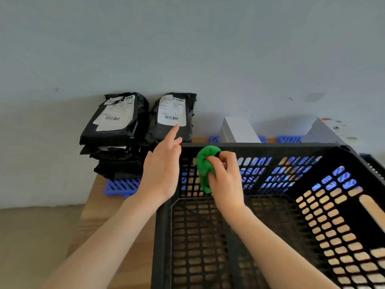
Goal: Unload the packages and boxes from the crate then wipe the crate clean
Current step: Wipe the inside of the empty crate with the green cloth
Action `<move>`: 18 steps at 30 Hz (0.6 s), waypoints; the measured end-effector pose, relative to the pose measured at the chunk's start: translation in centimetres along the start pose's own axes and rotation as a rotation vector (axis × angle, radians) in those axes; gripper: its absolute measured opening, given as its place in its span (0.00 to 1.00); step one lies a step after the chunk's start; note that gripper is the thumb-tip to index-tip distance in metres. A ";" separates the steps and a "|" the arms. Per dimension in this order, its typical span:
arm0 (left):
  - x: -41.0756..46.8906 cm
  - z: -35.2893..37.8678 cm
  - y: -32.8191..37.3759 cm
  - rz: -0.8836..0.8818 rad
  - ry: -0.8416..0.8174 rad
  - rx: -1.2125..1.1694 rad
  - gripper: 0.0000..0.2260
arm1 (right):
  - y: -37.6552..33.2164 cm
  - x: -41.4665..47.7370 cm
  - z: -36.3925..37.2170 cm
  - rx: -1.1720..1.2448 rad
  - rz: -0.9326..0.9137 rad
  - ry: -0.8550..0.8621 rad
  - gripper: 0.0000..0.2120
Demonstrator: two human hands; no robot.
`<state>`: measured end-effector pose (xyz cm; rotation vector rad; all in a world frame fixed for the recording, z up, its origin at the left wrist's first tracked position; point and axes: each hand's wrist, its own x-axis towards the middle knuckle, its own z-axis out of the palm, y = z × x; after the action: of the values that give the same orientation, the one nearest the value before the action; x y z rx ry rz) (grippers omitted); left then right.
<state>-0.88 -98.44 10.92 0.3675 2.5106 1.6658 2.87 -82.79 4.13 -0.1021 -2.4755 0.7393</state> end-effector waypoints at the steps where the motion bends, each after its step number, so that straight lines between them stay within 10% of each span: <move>1: 0.0 0.0 -0.1 0.013 0.002 0.038 0.27 | 1.3 -0.1 -1.3 -0.021 0.086 0.046 0.12; 6: 0.1 0.1 -0.5 0.074 0.016 0.186 0.28 | 3.7 0.0 -3.2 -0.090 0.495 0.282 0.12; 15: 0.3 0.3 -0.8 0.104 0.003 0.328 0.29 | -4.3 -0.4 3.3 -0.032 -0.200 -0.052 0.15; 18: 0.2 0.2 -0.7 0.080 0.011 0.226 0.28 | -2.0 0.0 1.7 -0.035 -0.129 -0.012 0.15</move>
<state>-1.14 -98.45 10.20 0.4861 2.7346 1.4138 2.11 -85.29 4.02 0.0484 -2.4802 0.6437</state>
